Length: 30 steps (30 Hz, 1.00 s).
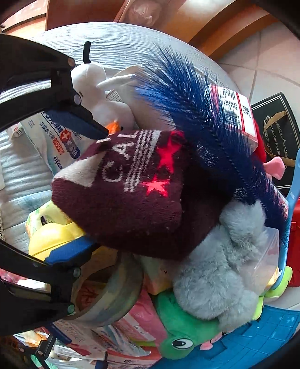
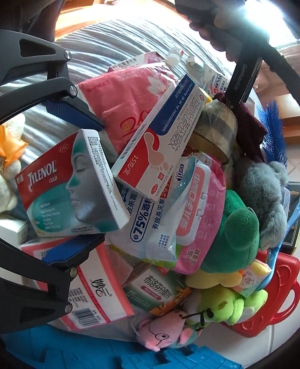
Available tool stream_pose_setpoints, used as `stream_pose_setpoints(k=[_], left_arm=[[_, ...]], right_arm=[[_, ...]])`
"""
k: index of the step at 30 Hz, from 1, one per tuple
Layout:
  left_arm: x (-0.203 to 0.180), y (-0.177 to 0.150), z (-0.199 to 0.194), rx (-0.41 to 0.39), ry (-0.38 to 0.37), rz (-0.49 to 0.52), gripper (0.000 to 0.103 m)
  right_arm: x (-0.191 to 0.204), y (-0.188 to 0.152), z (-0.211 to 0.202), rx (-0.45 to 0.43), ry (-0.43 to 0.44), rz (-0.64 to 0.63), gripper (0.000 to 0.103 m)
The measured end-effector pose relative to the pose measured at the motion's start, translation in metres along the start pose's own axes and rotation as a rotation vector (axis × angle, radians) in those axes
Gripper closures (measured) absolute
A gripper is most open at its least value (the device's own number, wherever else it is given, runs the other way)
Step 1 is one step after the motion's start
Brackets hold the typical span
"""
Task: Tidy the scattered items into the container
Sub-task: 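Grasp maroon sock with left tool while right tool grasps Tylenol box, then lift the maroon sock and Tylenol box up from the pile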
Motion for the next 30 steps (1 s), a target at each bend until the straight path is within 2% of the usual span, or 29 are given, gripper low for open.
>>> stream_pose_setpoints(k=[2, 3, 4, 7, 14, 18, 23, 30], left_arm=[[0.001, 0.001, 0.000, 0.007, -0.036, -0.017, 0.050], [0.002, 0.001, -0.001, 0.003, -0.045, -0.020, 0.057], [0.003, 0.000, -0.004, -0.003, -0.043, -0.020, 0.074], [0.009, -0.003, -0.011, -0.017, -0.053, -0.038, 0.085], [0.026, -0.009, -0.039, -0.061, -0.074, -0.083, 0.092], [0.030, -0.012, -0.059, -0.095, -0.078, -0.085, 0.092], [0.034, -0.010, -0.076, -0.132, -0.083, -0.086, 0.103], [0.033, -0.017, -0.079, -0.134, -0.140, -0.102, 0.103]], right_arm=[[0.000, -0.001, -0.001, 0.000, 0.026, 0.004, 0.023], [-0.001, -0.002, -0.002, -0.005, 0.039, 0.009, 0.023], [-0.001, -0.002, -0.003, -0.011, 0.052, 0.017, 0.023], [-0.003, -0.003, -0.010, -0.030, 0.075, 0.038, 0.024], [0.003, 0.003, -0.032, -0.083, 0.083, 0.041, 0.024], [0.009, 0.009, -0.048, -0.116, 0.077, 0.041, 0.024], [0.011, 0.022, -0.060, -0.147, 0.065, 0.062, 0.024], [0.021, 0.014, -0.070, -0.154, 0.053, 0.065, 0.024]])
Point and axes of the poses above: each gripper's, at about its wrist camera, not at the fingertips, and z roughly the way its jaws point, x to its left, y to its top, the point moved 5 cm from there along z, roughly the way its jaws point, and after that the axes turned 13 degrees about y, right-handed, at the moved point
